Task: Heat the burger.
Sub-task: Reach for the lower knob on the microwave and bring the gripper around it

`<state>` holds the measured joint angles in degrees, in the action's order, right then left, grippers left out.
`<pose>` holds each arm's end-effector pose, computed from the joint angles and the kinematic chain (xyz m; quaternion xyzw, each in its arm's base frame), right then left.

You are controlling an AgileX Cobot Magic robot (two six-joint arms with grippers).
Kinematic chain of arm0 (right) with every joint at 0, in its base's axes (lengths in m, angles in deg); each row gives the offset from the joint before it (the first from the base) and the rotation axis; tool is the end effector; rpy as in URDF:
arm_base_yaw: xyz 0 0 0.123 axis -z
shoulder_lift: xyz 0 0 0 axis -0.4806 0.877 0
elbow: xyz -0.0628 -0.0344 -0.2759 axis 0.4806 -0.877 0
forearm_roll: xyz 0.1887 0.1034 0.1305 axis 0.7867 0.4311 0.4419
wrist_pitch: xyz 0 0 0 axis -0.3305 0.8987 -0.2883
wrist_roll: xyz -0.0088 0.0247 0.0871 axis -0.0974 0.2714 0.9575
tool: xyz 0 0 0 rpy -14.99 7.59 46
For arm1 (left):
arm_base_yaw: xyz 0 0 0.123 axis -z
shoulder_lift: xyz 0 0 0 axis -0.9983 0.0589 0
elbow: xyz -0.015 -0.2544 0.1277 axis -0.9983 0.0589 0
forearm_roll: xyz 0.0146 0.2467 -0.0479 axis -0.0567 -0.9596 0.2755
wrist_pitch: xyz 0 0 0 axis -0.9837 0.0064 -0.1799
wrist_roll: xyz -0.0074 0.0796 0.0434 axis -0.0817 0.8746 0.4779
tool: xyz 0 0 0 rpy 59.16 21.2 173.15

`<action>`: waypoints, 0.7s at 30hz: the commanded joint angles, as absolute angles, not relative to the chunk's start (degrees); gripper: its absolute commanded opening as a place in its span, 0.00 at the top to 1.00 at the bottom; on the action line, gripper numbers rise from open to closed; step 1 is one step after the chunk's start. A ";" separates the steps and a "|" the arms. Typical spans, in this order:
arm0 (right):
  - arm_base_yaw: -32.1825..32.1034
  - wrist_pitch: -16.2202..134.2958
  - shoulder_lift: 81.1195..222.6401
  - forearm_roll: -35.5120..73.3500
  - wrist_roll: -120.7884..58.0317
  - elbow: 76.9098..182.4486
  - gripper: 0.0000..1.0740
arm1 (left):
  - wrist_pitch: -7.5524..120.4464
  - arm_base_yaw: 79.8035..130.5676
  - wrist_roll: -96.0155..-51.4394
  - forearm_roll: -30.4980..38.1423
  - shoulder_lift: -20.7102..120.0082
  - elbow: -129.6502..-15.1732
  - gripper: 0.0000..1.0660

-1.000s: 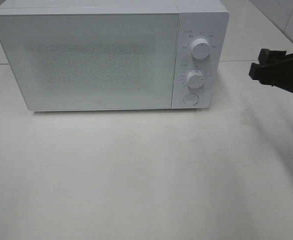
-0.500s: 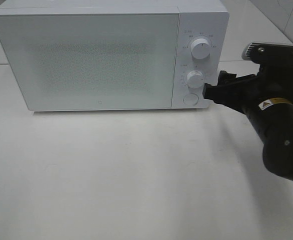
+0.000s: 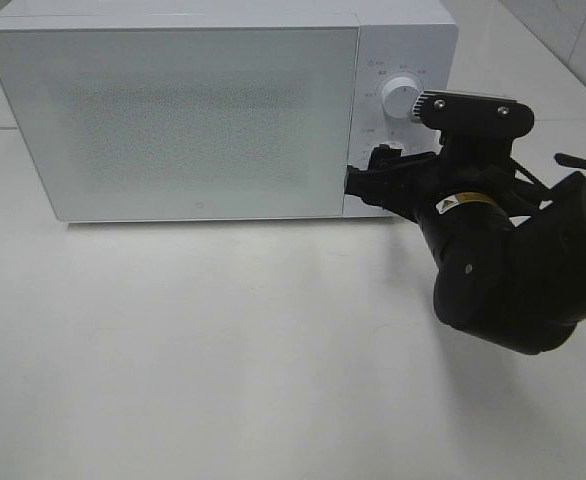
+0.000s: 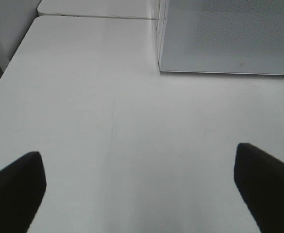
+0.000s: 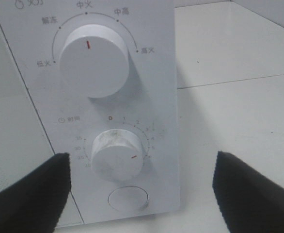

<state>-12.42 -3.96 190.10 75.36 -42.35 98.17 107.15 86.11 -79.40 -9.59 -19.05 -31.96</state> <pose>0.2708 0.1443 0.1482 0.0958 0.7550 -0.0271 0.6482 -0.0087 -0.0018 0.2814 -0.0173 0.8515 -0.0167 0.5238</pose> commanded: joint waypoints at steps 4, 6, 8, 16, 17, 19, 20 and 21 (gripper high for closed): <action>-12.64 -4.19 192.73 74.78 -42.58 102.06 0.27 | 106.87 85.88 -79.23 -9.59 -20.42 -31.73 0.08; -12.64 -4.47 193.65 74.78 -42.29 102.75 0.27 | 106.87 85.88 -79.23 -9.59 -20.42 -31.73 0.08; -12.47 -4.88 194.16 74.78 -42.29 103.09 0.27 | 106.87 85.88 -79.23 -9.59 -20.42 -31.73 0.08; -10.35 -4.53 197.43 73.12 -40.69 106.42 0.29 | 106.87 85.88 -79.23 -9.59 -20.37 -31.73 0.08; -9.95 -4.30 198.12 72.32 -40.40 107.10 0.29 | 106.87 85.88 -79.23 -9.59 -20.37 -31.73 0.08; -9.38 -4.59 198.35 72.03 -40.40 107.39 0.29 | 106.87 85.88 -79.23 -9.59 -20.37 -31.73 0.08; -8.92 -4.02 198.92 71.75 -40.29 107.85 0.29 | 106.87 85.88 -79.23 -9.59 -20.37 -31.73 0.08; -8.81 -3.90 199.21 71.69 -40.23 108.08 0.29 | 106.87 85.88 -79.23 -9.59 -20.37 -31.73 0.08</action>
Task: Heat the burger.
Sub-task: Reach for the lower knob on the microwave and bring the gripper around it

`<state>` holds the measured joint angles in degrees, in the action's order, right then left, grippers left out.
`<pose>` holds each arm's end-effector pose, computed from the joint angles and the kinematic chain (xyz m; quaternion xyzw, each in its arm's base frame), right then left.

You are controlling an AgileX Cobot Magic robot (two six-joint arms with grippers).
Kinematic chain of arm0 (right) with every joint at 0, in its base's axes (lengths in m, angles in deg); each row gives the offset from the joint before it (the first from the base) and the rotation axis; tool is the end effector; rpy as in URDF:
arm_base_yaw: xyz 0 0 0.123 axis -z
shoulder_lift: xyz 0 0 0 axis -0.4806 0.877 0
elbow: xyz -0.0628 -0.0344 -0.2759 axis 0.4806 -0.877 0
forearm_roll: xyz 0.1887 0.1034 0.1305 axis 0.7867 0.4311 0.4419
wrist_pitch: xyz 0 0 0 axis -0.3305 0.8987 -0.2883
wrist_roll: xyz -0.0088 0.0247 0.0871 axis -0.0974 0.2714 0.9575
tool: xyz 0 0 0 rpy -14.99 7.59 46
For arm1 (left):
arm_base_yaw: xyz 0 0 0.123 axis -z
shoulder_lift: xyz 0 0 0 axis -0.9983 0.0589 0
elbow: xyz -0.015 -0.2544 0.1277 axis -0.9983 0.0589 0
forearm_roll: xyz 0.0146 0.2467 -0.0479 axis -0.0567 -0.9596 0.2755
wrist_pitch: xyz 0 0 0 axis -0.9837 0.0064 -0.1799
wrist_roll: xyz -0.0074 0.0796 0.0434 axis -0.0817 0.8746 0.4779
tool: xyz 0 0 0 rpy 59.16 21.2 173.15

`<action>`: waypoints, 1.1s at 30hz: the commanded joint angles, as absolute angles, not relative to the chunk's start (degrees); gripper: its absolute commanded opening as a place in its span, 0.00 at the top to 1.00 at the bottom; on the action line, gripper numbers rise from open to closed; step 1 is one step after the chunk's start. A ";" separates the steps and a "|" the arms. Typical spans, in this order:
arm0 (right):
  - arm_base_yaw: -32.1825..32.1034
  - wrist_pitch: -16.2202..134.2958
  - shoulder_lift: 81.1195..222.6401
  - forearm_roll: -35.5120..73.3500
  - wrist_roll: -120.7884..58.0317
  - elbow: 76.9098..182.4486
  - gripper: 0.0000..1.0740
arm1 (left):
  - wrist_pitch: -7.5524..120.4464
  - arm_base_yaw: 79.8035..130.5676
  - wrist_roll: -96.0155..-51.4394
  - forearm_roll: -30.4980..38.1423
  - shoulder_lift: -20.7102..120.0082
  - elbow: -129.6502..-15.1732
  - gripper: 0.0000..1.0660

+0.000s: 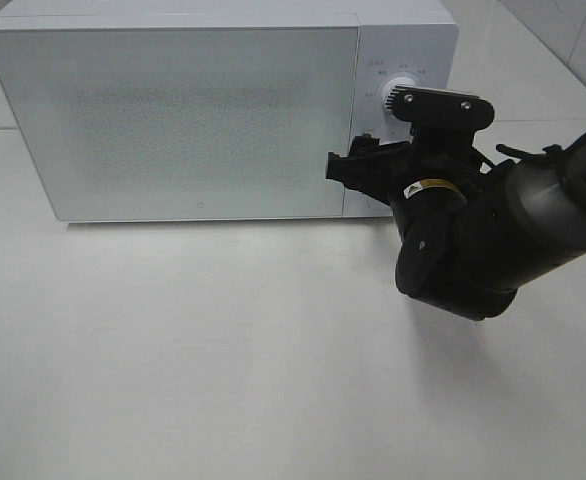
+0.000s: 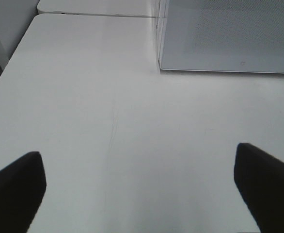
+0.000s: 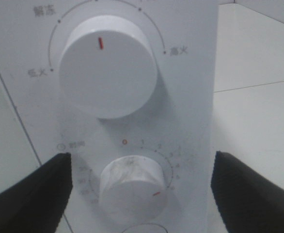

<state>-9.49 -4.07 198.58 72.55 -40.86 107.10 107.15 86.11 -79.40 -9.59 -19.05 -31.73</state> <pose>0.3092 0.1578 0.1308 0.1049 0.7464 -0.0240 0.6568 -0.0082 -0.0018 0.2803 -0.0173 0.8525 -0.0167 0.5221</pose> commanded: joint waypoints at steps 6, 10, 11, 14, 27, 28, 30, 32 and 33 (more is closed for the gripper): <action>-8.63 -3.90 200.93 71.97 -39.31 108.94 0.29 | 106.87 85.88 -79.23 -9.59 -20.37 -31.73 0.08; -8.63 -3.90 201.67 72.03 -39.31 109.68 0.29 | 106.87 85.88 -79.23 -9.59 -20.37 -31.73 0.08; -8.63 -3.90 201.90 72.09 -39.31 110.37 0.29 | 106.87 85.88 -79.23 -9.59 -20.37 -31.73 0.08; -8.63 -4.70 201.96 72.55 -39.49 110.54 0.29 | 106.87 85.88 -79.23 -9.59 -20.37 -31.73 0.08; -8.86 -6.02 199.32 73.58 -40.40 108.71 0.29 | 106.87 85.88 -79.23 -9.59 -20.37 -31.73 0.08; -8.86 -6.02 199.32 73.52 -40.40 108.59 0.29 | 106.87 85.88 -79.23 -9.59 -20.37 -31.73 0.08; -8.86 -5.62 199.32 73.52 -40.40 108.59 0.29 | 106.87 85.88 -79.23 -9.59 -20.37 -31.73 0.08; -8.86 -5.68 199.32 73.35 -40.35 108.59 0.29 | 106.87 85.88 -79.23 -9.59 -20.37 -31.73 0.08; -8.86 -5.68 199.32 73.35 -40.35 108.59 0.29 | 106.87 85.88 -79.23 -9.59 -20.37 -31.73 0.08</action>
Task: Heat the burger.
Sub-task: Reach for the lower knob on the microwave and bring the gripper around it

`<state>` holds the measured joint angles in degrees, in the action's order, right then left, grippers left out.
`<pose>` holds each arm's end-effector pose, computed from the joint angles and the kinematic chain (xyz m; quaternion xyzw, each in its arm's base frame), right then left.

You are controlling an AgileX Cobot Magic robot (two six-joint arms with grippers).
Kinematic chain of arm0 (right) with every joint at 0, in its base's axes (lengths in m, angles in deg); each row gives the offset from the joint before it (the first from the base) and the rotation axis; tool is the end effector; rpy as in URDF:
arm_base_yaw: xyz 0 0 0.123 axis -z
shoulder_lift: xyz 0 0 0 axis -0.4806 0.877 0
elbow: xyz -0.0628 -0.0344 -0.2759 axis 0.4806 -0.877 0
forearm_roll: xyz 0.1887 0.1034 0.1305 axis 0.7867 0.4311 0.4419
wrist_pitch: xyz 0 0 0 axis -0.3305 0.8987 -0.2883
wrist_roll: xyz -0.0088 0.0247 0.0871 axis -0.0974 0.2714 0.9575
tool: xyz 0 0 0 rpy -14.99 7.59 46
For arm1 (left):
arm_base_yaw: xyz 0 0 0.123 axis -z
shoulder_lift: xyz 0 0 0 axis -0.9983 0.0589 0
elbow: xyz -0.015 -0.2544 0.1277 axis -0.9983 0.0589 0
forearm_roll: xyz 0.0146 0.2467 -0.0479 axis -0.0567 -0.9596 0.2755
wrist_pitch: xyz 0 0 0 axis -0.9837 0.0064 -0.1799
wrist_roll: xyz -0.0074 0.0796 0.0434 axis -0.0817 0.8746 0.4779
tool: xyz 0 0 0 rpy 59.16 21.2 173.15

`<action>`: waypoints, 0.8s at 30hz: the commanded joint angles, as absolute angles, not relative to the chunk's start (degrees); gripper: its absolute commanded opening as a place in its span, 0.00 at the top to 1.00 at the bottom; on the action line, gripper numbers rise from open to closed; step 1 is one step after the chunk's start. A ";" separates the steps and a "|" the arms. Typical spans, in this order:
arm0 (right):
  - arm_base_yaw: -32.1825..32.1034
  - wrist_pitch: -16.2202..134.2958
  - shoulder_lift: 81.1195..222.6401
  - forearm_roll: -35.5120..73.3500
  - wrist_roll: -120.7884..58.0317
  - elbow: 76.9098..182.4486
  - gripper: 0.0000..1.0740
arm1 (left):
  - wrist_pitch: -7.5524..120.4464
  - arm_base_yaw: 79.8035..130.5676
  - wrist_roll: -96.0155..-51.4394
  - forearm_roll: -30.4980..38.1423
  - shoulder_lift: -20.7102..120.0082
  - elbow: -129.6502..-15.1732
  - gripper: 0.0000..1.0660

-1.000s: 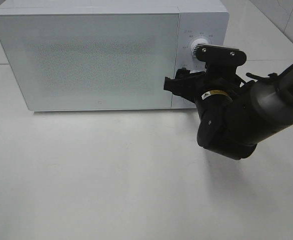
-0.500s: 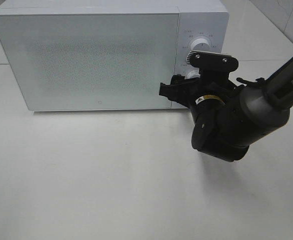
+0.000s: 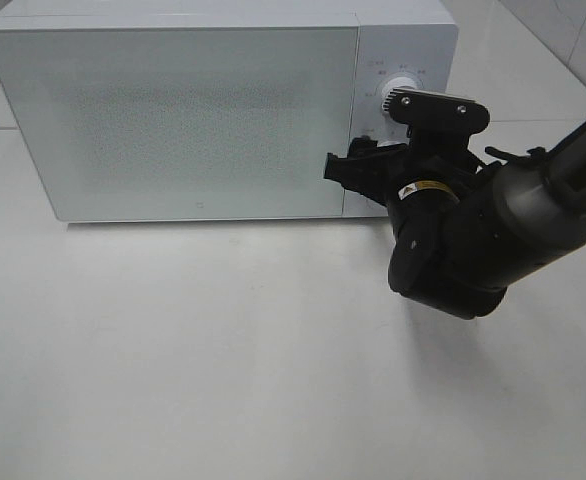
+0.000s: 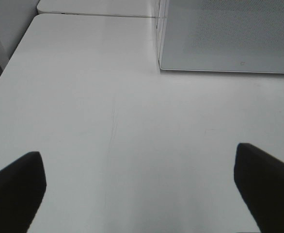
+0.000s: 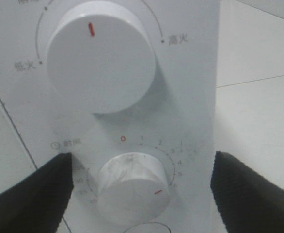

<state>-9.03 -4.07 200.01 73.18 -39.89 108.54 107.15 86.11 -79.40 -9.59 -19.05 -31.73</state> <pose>0.3150 0.1582 0.1266 0.1191 0.7453 -0.0231 0.6556 -0.0082 -0.0018 0.2803 -0.0173 0.8525 -0.0167 0.5221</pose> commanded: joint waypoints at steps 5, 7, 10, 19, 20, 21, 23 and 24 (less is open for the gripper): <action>-8.86 -5.16 201.10 73.24 -39.49 109.17 0.29 | 106.87 85.88 -79.23 -9.59 -20.37 -31.73 0.08; -8.86 -5.39 201.27 73.35 -39.49 109.22 0.29 | 106.87 85.88 -79.23 -9.59 -20.37 -31.73 0.08; -8.86 -6.42 200.93 73.35 -39.49 109.22 0.29 | 106.87 85.88 -79.23 -9.59 -20.37 -31.73 0.08; -8.86 -7.63 200.93 73.35 -39.54 109.22 0.32 | 106.87 85.88 -79.23 -9.59 -20.37 -31.73 0.08; -8.86 -7.63 200.93 73.35 -39.54 109.22 0.32 | 106.87 85.88 -79.23 -9.59 -20.37 -31.73 0.08; -8.86 -7.68 200.93 73.41 -39.54 109.22 0.32 | 106.87 85.88 -79.23 -9.59 -20.37 -31.73 0.08; -8.86 -7.63 200.93 73.41 -39.54 109.22 0.36 | 106.87 85.88 -79.23 -9.59 -20.37 -31.73 0.08; -8.86 -7.11 200.93 73.41 -39.49 109.22 0.43 | 106.87 85.88 -79.23 -9.59 -20.37 -31.73 0.08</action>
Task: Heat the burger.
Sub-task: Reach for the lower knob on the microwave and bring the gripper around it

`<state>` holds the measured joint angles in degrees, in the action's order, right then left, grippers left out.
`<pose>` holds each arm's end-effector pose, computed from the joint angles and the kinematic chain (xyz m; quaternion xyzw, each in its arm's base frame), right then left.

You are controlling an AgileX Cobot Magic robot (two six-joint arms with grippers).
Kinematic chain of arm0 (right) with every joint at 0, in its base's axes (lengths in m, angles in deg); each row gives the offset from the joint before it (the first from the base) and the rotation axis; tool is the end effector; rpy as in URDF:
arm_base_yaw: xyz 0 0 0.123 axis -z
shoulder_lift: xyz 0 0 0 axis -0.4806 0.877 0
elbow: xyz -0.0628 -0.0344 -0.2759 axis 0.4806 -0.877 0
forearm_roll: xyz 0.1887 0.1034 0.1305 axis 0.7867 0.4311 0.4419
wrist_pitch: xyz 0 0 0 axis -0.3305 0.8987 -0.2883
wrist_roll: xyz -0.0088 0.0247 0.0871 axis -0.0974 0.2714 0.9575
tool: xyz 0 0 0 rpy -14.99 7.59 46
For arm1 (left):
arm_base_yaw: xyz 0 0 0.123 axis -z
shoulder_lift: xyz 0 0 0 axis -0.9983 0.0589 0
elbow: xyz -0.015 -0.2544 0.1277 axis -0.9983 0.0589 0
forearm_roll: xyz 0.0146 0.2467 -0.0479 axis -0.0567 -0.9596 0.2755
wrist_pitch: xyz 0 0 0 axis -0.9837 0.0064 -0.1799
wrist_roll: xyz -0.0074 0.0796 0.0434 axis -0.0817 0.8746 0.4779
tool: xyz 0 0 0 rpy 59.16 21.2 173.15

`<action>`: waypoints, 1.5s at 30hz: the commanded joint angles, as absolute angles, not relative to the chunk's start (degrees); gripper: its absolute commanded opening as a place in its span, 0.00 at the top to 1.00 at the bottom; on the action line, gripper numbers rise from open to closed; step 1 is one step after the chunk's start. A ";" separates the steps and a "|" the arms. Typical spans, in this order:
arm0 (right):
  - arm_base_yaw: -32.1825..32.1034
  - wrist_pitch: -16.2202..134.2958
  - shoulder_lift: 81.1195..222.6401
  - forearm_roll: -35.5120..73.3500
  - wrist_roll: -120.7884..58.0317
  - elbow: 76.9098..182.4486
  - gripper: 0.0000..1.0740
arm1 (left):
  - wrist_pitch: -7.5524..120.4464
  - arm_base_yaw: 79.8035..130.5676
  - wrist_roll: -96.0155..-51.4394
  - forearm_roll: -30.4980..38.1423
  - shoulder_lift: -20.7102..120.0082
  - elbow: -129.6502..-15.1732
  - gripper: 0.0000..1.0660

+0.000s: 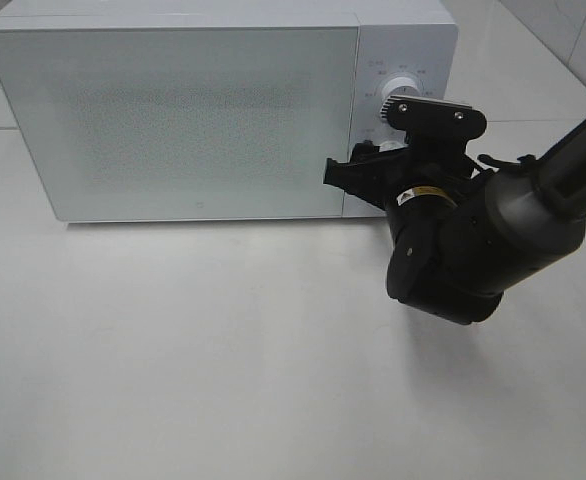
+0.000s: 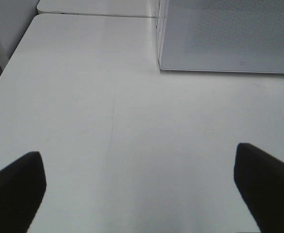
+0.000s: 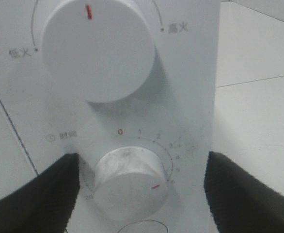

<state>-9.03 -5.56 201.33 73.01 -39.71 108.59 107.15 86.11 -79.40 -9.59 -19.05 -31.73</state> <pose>0.3154 0.1577 0.1210 0.1158 0.7422 -0.0313 0.6593 -0.0082 -0.0018 0.2803 -0.0173 0.8525 -0.0167 0.5221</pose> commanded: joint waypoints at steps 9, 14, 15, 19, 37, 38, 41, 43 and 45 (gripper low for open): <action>-8.69 -5.33 200.93 73.12 -36.33 109.22 0.90 | 106.87 85.88 -79.23 -9.59 -20.37 -31.73 0.08; -8.69 -5.33 200.93 72.89 -36.33 109.22 0.99 | 106.87 85.88 -79.23 -9.59 -20.37 -31.73 0.08; -8.69 -5.22 200.93 72.89 -36.33 109.22 0.99 | 106.87 85.88 -79.23 -9.59 -20.37 -31.73 0.08; -8.69 -5.22 200.93 72.83 -36.33 109.22 0.97 | 106.87 85.88 -79.23 -9.59 -20.37 -31.73 0.08; -8.69 -5.05 200.93 71.97 -26.31 109.22 0.96 | 106.87 85.88 -79.23 -9.59 -20.37 -31.73 0.08; -8.69 -4.65 200.93 71.86 -25.28 109.22 0.96 | 106.87 85.88 -79.23 -9.59 -20.37 -31.73 0.08; -8.69 -3.67 200.93 71.86 -23.67 109.22 0.96 | 106.87 85.88 -79.23 -9.59 -20.37 -31.73 0.08; -8.69 -3.56 200.93 71.86 -22.81 109.22 0.96 | 106.87 85.88 -79.23 -9.59 -20.37 -31.73 0.08; -8.69 -3.39 200.93 71.86 -20.46 109.22 0.96 | 106.87 85.88 -79.23 -9.59 -20.37 -31.73 0.08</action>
